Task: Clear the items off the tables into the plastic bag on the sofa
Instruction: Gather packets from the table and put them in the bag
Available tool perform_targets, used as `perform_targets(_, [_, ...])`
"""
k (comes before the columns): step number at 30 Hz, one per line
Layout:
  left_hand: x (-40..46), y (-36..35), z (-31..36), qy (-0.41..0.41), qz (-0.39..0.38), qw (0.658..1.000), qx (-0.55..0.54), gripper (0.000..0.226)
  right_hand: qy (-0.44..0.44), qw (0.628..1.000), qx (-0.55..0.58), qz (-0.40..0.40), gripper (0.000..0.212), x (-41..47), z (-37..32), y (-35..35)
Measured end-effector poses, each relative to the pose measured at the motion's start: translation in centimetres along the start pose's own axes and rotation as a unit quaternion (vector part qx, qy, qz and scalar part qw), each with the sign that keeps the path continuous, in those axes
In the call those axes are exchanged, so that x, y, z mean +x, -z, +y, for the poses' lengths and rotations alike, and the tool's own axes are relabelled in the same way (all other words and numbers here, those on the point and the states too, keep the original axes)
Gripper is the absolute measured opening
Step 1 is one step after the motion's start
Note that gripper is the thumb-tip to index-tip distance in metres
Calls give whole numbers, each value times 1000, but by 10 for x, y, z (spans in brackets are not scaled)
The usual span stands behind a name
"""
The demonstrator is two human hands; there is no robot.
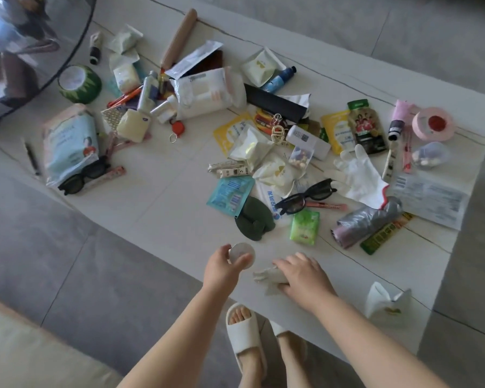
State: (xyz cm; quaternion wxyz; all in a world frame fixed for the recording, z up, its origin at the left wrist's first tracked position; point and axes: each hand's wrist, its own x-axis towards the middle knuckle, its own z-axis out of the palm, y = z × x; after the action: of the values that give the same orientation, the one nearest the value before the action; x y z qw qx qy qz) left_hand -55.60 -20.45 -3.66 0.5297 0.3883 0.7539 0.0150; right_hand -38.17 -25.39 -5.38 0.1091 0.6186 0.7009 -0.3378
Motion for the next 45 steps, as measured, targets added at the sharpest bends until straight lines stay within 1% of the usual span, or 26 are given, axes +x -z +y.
perform_targets(3, [9, 8, -3, 5, 5, 1000, -29, 59, 19, 997, -76, 20, 31, 16, -16, -13])
perform_targets(7, [19, 15, 10, 20, -8, 995, -96, 55, 8, 993, -104, 48, 25, 20, -28, -7])
perform_targets(9, [25, 19, 20, 38, -19, 989, -138, 55, -17, 991, -106, 79, 32, 20, -29, -2])
perform_targets(12, [32, 24, 38, 50, -30, 978, -202, 59, -72, 996, -31, 36, 28, 27, -23, 3])
perform_targets(15, [41, 24, 53, 69, -20, 966, -249, 65, -137, 985, 98, 38, 30, 41, -13, 14])
perform_targets(17, [49, 22, 61, 84, -7, 957, -278, 65, -174, 965, 189, 41, 29, 48, -9, 24])
perform_targets(19, [58, 18, 67, 96, 7, 948, -304, 63, -209, 933, 290, 46, 27, 54, -6, 30])
perform_targets(20, [62, 17, 70, 103, 15, 943, -315, 62, -224, 919, 321, 52, 26, 56, -4, 32])
perform_targets(22, [70, 14, 75, 131, 33, 932, -336, 67, -241, 899, 360, 57, 27, 60, -2, 35])
perform_targets(25, [81, 10, 82, 162, 58, 917, -361, 72, -254, 882, 392, 62, 27, 62, -2, 37])
perform_targets(29, [81, 10, 89, 194, 87, 891, -401, 79, -284, 846, 446, 68, 22, 64, -4, 40])
perform_targets(30, [79, 13, 90, 200, 91, 889, -403, 81, -285, 837, 462, 68, 20, 63, -5, 42])
perform_targets(32, [70, 21, 91, 204, 84, 896, -386, 84, -281, 821, 492, 67, 18, 60, -7, 49])
perform_targets(33, [63, 27, 92, 211, 77, 900, -375, 82, -276, 815, 506, 64, 17, 57, -8, 54])
perform_targets(35, [45, 39, 91, 214, 62, 897, -382, 73, -261, 805, 530, 58, 16, 52, -12, 67])
perform_targets(38, [13, 61, 85, 181, 27, 878, -442, 62, -238, 790, 561, 70, 22, 42, -25, 92])
perform_targets(40, [-15, 81, 84, 152, 20, 854, -497, 57, -222, 773, 590, 74, 23, 34, -39, 112])
perform_targets(41, [-30, 92, 83, 134, 17, 841, -524, 54, -215, 764, 605, 68, 22, 30, -48, 123])
perform_targets(43, [-63, 115, 83, 103, 14, 832, -545, 48, -202, 750, 628, 44, 19, 20, -69, 143])
perform_targets(45, [-96, 139, 82, 88, 28, 823, -560, 49, -177, 752, 635, 14, 17, 9, -94, 164])
